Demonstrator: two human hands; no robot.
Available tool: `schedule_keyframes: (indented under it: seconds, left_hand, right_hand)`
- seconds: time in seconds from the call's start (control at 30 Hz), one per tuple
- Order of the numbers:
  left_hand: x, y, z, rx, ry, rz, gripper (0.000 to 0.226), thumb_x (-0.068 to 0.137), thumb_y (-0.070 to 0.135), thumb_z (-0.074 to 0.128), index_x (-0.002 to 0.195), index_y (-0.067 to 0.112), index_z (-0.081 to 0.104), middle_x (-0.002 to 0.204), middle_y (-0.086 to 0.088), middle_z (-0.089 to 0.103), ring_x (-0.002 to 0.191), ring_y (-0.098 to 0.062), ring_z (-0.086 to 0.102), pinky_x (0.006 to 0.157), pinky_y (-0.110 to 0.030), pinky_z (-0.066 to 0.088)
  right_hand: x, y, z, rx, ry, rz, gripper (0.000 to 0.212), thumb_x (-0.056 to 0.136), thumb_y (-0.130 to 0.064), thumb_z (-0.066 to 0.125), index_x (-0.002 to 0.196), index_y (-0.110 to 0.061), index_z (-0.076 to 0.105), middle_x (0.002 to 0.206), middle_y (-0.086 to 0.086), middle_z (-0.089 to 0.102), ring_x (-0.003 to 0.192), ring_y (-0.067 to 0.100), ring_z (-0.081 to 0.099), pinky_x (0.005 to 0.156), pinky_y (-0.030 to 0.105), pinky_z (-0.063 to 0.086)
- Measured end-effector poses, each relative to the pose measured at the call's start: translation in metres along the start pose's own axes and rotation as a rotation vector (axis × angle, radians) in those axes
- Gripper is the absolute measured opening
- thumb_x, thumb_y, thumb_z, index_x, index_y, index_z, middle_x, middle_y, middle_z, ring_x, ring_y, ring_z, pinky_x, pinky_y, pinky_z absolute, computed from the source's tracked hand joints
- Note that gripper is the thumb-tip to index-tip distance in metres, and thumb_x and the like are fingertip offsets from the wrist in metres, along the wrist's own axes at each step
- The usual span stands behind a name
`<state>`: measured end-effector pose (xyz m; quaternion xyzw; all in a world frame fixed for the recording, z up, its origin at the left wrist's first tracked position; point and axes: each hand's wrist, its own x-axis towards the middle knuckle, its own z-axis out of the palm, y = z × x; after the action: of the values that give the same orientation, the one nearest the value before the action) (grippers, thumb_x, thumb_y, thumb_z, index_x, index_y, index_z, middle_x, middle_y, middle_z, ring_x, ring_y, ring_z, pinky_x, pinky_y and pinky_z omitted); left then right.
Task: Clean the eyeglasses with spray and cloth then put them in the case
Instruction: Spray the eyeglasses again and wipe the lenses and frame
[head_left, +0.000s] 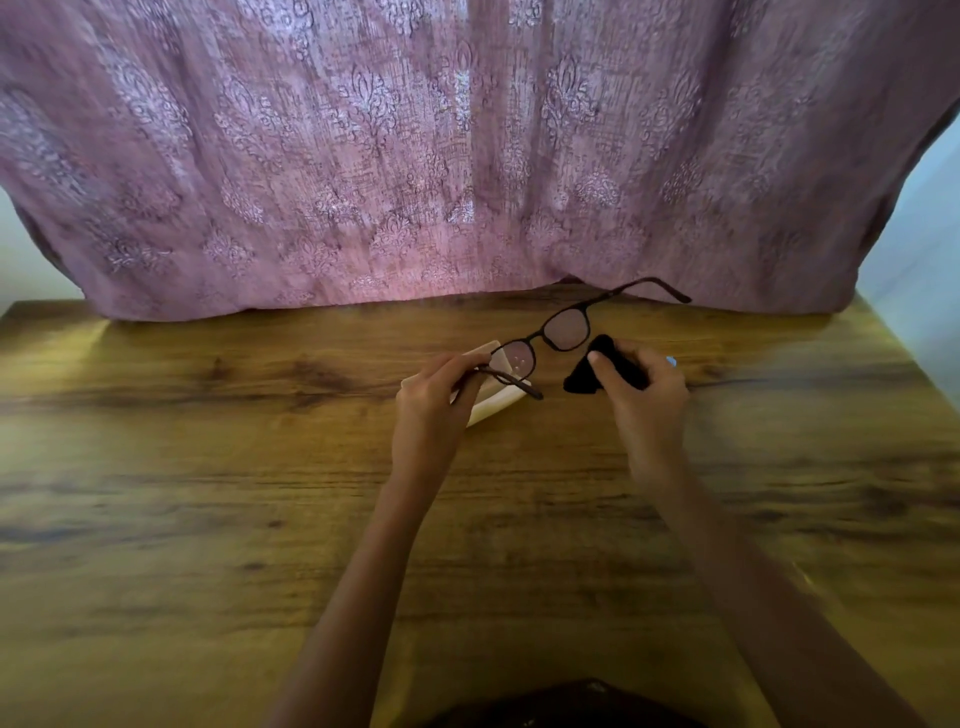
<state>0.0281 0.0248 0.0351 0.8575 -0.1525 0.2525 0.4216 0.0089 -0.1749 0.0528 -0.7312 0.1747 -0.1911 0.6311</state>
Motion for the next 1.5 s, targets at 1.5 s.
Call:
schedule_keyframes:
  seconds: [1.5]
  left_hand:
    - [-0.002,0.023,0.005,-0.130,-0.014,0.032,0.015,0.085,0.012,0.072,0.098,0.007,0.075,0.091,-0.003,0.074,0.079,-0.009,0.069,0.069,-0.028,0.058]
  right_hand:
    - [-0.017,0.014,0.026,-0.652,-0.392,-0.843,0.039,0.091,0.003,0.057,0.130,0.003,0.056,0.112,0.017,0.057,0.096,0.028,0.058,0.075,0.035,0.052]
